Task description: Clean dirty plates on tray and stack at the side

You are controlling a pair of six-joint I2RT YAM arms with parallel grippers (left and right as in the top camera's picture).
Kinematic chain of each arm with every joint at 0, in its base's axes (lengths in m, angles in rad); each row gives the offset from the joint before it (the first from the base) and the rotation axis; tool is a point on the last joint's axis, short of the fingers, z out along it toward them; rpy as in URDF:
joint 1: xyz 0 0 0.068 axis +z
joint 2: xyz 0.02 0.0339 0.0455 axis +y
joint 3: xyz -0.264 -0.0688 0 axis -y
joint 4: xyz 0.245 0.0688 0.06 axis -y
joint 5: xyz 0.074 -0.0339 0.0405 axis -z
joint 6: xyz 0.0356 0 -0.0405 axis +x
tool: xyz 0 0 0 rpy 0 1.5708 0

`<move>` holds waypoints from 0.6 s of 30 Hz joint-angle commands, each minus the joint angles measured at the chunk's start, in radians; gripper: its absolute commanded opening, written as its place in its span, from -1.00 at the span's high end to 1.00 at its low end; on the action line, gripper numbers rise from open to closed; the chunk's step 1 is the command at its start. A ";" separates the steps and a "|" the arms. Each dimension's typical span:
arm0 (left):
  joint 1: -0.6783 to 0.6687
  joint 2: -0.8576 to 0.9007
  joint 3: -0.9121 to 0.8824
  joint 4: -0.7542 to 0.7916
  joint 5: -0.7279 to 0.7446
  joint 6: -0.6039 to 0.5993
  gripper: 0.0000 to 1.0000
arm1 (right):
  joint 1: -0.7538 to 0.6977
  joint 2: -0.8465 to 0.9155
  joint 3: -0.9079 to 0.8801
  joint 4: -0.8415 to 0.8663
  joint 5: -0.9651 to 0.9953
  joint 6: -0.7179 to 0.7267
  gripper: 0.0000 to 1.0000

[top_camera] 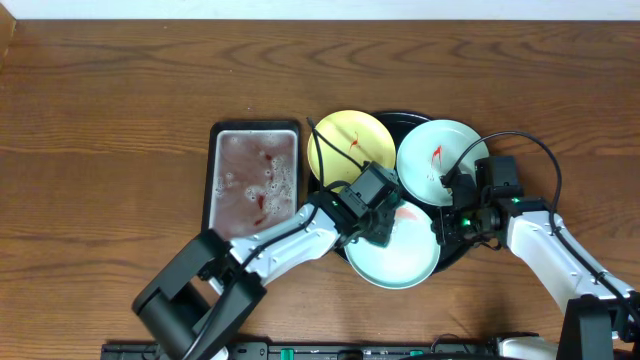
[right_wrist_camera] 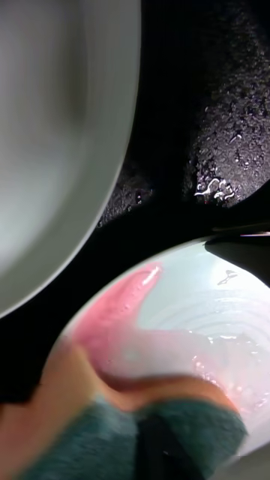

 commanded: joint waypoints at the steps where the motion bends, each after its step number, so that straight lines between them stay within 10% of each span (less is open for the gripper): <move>1: 0.039 -0.110 -0.008 -0.047 0.032 0.021 0.85 | 0.002 0.002 -0.003 0.000 0.004 0.007 0.98; 18: 0.553 -0.239 -0.016 -0.351 -0.066 0.089 0.75 | 0.002 0.002 -0.048 -0.011 0.000 0.022 0.60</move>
